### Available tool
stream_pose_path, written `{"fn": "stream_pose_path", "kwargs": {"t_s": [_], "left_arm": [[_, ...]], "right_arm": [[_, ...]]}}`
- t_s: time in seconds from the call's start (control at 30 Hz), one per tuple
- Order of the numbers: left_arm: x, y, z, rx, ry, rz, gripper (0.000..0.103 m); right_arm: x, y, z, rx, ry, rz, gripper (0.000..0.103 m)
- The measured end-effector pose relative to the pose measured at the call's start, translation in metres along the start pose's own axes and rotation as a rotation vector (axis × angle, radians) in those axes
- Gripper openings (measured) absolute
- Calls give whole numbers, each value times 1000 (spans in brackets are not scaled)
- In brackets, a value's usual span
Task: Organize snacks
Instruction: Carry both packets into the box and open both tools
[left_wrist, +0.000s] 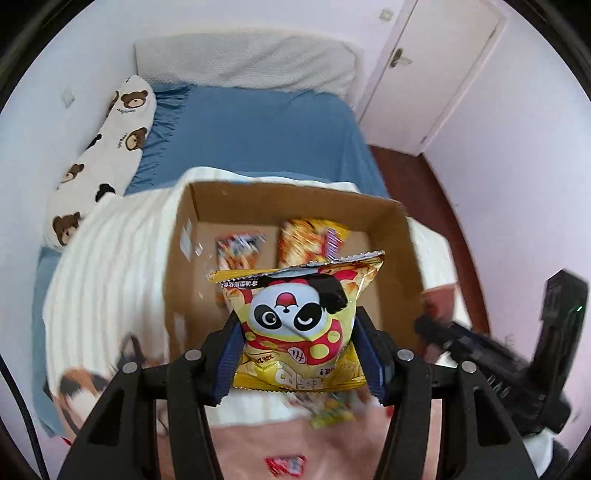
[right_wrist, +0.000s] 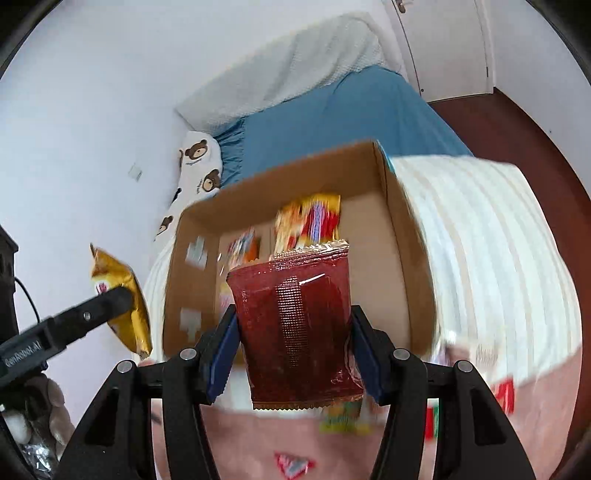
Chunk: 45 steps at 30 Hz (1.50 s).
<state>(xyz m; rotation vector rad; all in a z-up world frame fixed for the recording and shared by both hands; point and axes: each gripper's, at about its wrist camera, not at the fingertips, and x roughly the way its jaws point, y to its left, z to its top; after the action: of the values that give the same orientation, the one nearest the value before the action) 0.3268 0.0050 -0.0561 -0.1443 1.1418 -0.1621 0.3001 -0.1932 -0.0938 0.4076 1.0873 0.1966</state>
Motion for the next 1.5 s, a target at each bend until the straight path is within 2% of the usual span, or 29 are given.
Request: {"fn": "stream_pose_path", "kwargs": {"t_s": [0.17,0.33,0.5,0.6,0.7,0.77,0.8,0.83,0.93,1.07,1.13,1.3,1.5], "left_arm": [[56,26,49,-28,54,87,54],[107,47,74,-42,105,153,55],[144,66,86,-53,151,207,56],[159,74,87,-63,186,207,56],[166,75,87,-61,203,188,66],[165,72,87,-51,187,200,92],[164,72,86,-53,180,193,96],[162,71,86,-57,172,181,96],[153,66,85,-59,149,162,96],[130,55,78,-54,83,137,96],[112,47,70,-43,28,150,96],[68,28,37,-26,-85,187,96],[25,7,-8,0,-159,206,96]], "right_arm": [[60,-18,62,-12,20,-79,60],[114,-28,99,-32,60,-136,60],[160,-34,113,-65,104,-171,60],[180,-37,118,-67,117,-183,60],[190,-40,122,-65,126,-199,63],[192,-43,124,-61,127,-196,66],[192,-43,126,-60,129,-187,69],[193,-44,127,-58,133,-179,74],[189,-45,127,-56,130,-173,80],[169,-41,118,-65,118,-154,81],[155,-37,109,-83,94,-156,82],[110,-25,78,-150,6,-170,82],[56,-13,41,-183,-67,-154,82]]}}
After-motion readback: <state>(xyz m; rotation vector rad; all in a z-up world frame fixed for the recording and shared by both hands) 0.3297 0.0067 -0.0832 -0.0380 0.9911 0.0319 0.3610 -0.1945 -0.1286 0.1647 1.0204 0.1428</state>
